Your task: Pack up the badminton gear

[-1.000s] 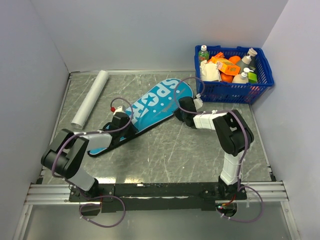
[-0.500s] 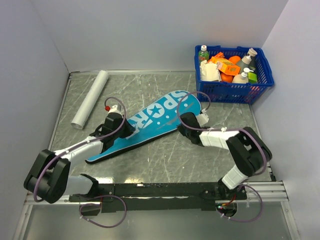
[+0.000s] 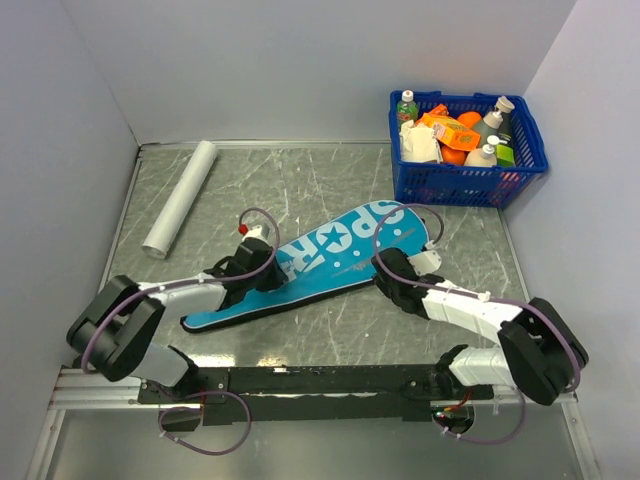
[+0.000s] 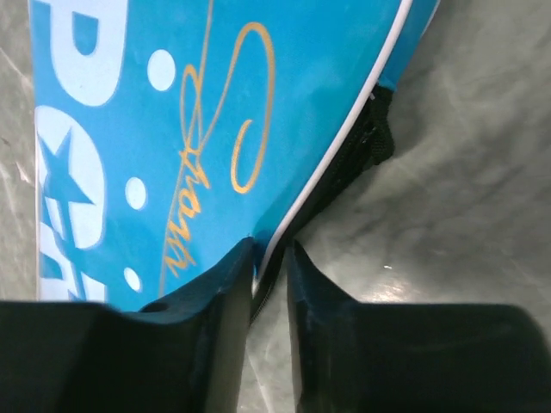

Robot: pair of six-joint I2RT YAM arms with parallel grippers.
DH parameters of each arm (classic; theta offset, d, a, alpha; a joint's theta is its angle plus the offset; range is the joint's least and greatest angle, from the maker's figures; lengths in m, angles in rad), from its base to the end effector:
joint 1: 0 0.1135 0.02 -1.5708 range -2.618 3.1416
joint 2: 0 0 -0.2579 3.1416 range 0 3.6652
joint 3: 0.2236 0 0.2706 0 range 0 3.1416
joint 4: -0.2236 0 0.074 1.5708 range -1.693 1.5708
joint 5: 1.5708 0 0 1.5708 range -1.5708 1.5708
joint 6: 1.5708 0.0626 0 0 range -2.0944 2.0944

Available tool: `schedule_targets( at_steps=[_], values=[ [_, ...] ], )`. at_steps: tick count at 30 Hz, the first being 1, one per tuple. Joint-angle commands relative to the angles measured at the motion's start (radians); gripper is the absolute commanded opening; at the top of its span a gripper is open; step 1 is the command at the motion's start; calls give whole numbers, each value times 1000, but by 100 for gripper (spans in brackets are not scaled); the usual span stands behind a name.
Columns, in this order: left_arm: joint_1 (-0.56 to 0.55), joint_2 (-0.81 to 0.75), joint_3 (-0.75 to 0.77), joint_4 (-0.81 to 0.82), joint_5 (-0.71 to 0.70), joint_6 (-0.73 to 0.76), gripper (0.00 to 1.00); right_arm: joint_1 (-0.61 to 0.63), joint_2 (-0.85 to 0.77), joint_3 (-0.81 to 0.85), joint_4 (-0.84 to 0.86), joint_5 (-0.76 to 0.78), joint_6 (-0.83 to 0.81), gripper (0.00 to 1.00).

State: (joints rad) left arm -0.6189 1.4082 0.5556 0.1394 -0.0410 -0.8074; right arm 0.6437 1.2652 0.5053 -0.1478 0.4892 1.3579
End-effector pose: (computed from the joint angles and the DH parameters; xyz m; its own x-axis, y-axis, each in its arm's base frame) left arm 0.2461 -0.1721 0.1195 -0.7690 -0.3385 -0.5422 -0.0017 0.8493 -0.5279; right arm 0.2213 0.1293 0.1193 -0.4248 0.7599 -0.4920 0.5531 0.6482 0.5234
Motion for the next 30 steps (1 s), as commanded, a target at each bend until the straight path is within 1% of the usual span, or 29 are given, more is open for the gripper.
schedule_targets(
  at_steps=[1, 2, 6, 8, 9, 12, 19, 22, 27, 30],
  values=[
    [-10, 96, 7, 89, -17, -12, 1, 5, -101, 22, -105, 28, -94, 42],
    [-8, 107, 10, 97, -16, -12, 1, 5, -121, 28, -114, 25, -142, 44],
    [-10, 136, 21, 124, -2, -9, 1, -1, -225, 35, -200, 55, -215, 45],
    [-12, 149, 29, 124, 4, 0, 1, -42, -276, 35, -237, 46, -247, 45],
    [-10, 152, 29, 127, 6, 1, 1, -58, -289, 30, -236, 40, -261, 44],
    [-12, 150, 18, 141, 29, -6, 1, -111, -316, 18, -233, 0, -305, 36],
    [-13, 104, -23, 141, 32, -9, 1, -161, -258, 18, -208, -38, -342, 21],
    [-12, 97, -33, 144, 47, -4, 1, -185, -209, 15, -170, -70, -352, 17],
    [-12, 101, -43, 152, 50, 1, 1, -210, -133, 10, -116, -110, -347, 14],
    [-12, 104, -48, 163, 53, 2, 1, -217, -98, 13, -90, -121, -342, 15]
  ],
)
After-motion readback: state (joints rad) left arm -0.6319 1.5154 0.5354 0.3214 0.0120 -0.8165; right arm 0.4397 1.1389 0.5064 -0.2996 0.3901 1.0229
